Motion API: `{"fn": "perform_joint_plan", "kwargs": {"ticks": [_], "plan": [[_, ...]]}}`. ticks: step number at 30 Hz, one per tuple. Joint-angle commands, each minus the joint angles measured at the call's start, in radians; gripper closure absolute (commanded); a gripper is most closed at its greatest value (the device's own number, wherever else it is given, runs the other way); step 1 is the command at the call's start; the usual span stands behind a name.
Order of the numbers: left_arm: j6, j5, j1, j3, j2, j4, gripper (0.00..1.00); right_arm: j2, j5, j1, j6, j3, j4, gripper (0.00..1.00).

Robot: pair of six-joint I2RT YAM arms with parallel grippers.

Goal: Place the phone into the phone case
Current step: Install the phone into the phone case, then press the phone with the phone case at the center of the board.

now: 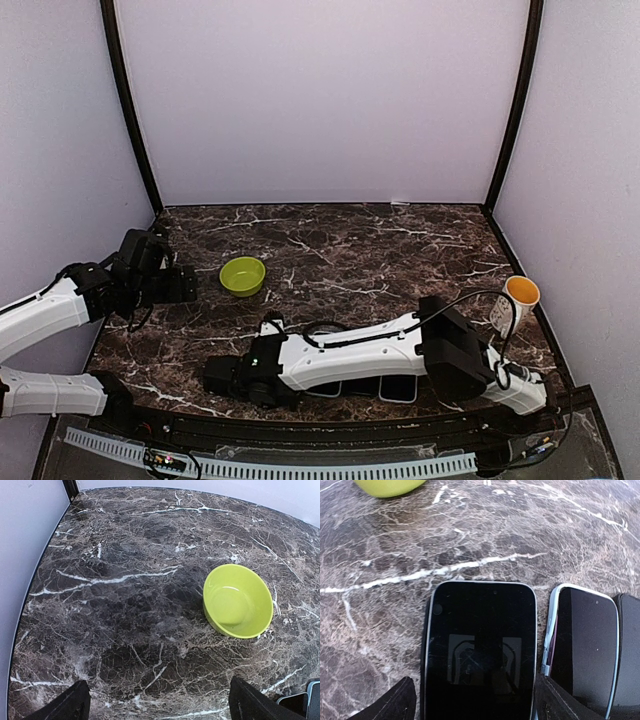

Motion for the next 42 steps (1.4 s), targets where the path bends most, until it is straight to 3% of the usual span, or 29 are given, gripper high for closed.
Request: {"fn": "perform_joint_plan", "kwargs": {"ticks": [1, 5, 9, 16, 21, 25, 32, 39, 42], "plan": [[-0.008, 0.005, 0.008, 0.006, -0.004, -0.001, 0.01, -0.033, 0.005, 0.035, -0.051, 0.024, -0.039, 0.18], [-0.005, 0.012, 0.01, 0.005, -0.005, 0.002, 0.01, -0.12, -0.077, 0.04, -0.038, -0.116, 0.033, 0.22], [-0.004, 0.018, 0.009, 0.003, -0.007, 0.004, 0.01, -0.275, -0.142, 0.036, -0.061, -0.357, 0.25, 0.3], [0.032, 0.121, 0.009, -0.006, -0.013, 0.028, 0.04, -0.415, -0.279, -0.02, -0.171, -0.591, 0.553, 0.56], [0.096, 0.457, 0.004, -0.039, -0.049, 0.107, 0.21, -0.41, -0.292, -0.062, -0.149, -0.609, 0.562, 0.63], [0.05, 0.594, -0.022, -0.095, -0.082, 0.177, 0.27, -0.397, -0.292, -0.086, -0.138, -0.607, 0.565, 0.65], [-0.043, 0.563, -0.174, -0.177, -0.062, 0.221, 0.4, -0.357, -0.335, -0.113, -0.177, -0.585, 0.562, 0.69], [-0.162, 0.576, -0.265, -0.252, 0.047, 0.291, 0.44, -0.316, -0.348, -0.112, -0.194, -0.494, 0.436, 0.69], [-0.172, 0.549, -0.303, -0.267, 0.078, 0.316, 0.45, -0.309, -0.347, -0.105, -0.215, -0.454, 0.4, 0.65]]}}
